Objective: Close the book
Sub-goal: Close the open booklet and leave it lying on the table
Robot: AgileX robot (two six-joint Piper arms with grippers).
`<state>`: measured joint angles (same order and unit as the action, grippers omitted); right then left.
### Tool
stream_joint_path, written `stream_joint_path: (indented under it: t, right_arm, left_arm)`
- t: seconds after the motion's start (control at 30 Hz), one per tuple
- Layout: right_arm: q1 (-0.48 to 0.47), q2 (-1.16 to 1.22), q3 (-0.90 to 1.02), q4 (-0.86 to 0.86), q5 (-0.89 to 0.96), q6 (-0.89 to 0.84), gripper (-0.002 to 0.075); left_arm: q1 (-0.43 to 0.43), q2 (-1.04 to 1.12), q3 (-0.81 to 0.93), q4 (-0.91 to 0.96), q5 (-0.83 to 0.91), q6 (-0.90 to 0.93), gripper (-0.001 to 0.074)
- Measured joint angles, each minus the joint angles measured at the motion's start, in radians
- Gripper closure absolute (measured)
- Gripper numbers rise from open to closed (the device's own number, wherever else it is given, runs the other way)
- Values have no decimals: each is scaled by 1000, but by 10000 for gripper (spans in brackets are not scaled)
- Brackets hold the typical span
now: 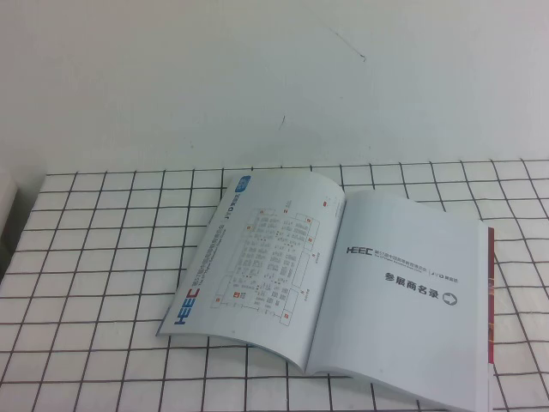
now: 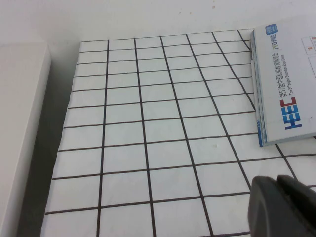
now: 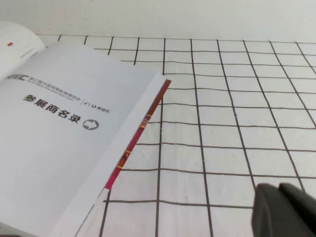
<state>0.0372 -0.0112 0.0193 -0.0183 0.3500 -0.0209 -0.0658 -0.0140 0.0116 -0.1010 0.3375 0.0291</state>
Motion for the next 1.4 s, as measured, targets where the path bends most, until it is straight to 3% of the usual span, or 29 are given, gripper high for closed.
stream_joint_path:
  t: [1.4]
  right_arm:
    - [0,0,2,-1,-24,-1,729]
  left_arm:
    - [0,0,2,0,-18,11,738]
